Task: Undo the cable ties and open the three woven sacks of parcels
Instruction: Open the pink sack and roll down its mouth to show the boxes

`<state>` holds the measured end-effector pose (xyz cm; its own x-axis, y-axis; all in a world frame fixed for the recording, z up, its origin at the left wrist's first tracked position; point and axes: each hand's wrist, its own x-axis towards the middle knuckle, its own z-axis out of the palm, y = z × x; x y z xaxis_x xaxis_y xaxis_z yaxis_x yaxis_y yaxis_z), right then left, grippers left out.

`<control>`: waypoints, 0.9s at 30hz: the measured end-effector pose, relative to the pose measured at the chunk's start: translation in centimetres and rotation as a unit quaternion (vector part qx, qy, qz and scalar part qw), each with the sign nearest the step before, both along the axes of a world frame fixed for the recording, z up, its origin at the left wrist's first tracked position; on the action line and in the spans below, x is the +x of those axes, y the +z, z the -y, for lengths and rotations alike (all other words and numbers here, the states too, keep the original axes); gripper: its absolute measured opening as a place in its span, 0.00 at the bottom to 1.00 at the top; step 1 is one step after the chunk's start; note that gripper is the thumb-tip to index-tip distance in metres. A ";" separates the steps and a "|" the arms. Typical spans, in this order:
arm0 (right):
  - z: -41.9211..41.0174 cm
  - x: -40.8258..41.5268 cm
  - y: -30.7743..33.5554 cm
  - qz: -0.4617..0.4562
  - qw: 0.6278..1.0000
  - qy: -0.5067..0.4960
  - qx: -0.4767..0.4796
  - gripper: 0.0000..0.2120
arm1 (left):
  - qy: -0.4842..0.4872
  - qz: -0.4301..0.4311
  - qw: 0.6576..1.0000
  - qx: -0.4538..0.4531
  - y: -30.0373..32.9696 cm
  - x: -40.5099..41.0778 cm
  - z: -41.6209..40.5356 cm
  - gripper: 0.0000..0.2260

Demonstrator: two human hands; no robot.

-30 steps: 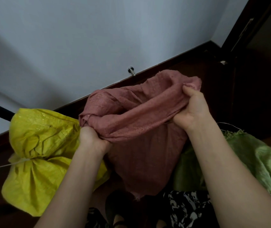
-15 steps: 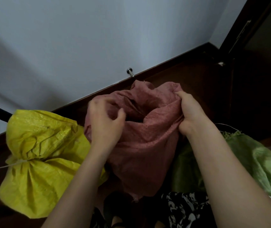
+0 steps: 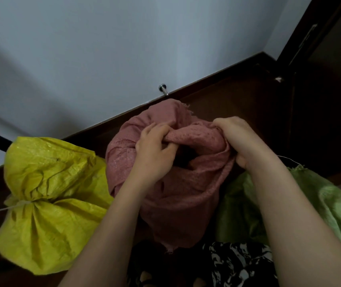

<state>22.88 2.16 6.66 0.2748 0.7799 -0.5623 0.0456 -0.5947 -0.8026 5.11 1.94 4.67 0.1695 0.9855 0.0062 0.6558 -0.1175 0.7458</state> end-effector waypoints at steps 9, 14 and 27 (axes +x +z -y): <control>1.7 -2.2 0.7 0.395 0.873 0.266 0.101 0.40 | 0.055 0.028 0.997 0.038 -0.6 0.3 0.0 0.03; 1.2 -2.3 0.0 0.274 0.879 0.313 0.232 0.12 | 0.004 0.075 0.997 0.029 0.9 -0.9 -1.7 0.14; -0.7 2.6 0.9 -0.168 0.980 0.057 0.085 0.09 | -0.098 0.084 0.981 -0.146 -1.1 -4.3 -5.8 0.08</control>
<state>25.50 2.89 7.57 0.0016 0.8855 -0.4646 -0.1805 -0.4567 -0.8711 0.79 7.74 3.53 0.3766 0.8980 -0.2277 0.5072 0.0058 0.8618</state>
